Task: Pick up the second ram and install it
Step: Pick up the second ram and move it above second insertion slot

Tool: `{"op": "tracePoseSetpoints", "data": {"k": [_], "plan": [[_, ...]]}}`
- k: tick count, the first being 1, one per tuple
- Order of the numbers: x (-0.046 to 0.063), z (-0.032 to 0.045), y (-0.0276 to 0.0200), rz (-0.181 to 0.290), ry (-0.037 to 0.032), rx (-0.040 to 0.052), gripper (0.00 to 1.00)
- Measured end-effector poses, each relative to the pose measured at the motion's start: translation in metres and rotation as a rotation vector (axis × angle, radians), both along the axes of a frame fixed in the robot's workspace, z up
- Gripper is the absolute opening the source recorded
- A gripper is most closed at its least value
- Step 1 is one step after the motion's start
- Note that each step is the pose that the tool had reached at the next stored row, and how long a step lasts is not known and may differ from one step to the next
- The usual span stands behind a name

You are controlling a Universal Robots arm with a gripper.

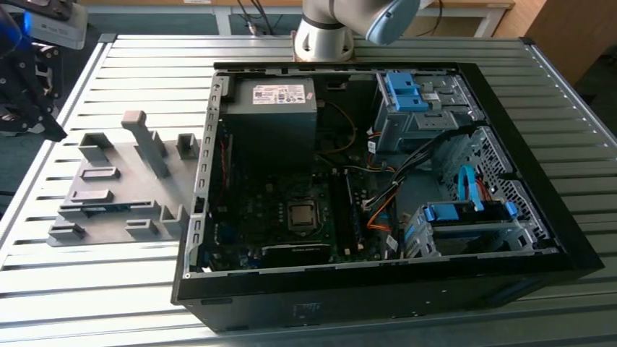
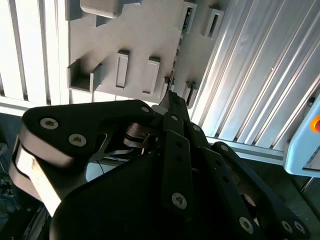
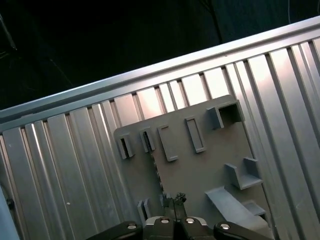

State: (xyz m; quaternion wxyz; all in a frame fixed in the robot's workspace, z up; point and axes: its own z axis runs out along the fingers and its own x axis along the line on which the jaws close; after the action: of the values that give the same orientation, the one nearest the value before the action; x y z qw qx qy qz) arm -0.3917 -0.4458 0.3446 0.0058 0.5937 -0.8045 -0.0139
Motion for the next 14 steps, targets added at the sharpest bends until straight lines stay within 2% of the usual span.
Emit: {"op": "tracePoseSetpoints", "data": {"k": [3, 4, 5, 9, 11, 12, 14], "plan": [[-0.0001, -0.0019, 0.0, 0.039, -0.0001, 0.0001, 0.11], [-0.0001, -0.0026, 0.0, 0.054, -0.0002, 0.0001, 0.17], [-0.0001, -0.0034, 0.0, 0.07, -0.0006, 0.0001, 0.17], [-0.0001, -0.0062, 0.0, 0.102, -0.0029, 0.0001, 0.41], [-0.0002, -0.0072, 0.0002, 0.105, -0.003, 0.0, 0.41], [-0.0002, -0.0079, 0.0002, 0.106, -0.0031, 0.0001, 0.47], [-0.0002, -0.0102, 0.0002, 0.116, -0.0031, 0.0001, 0.47]]}}
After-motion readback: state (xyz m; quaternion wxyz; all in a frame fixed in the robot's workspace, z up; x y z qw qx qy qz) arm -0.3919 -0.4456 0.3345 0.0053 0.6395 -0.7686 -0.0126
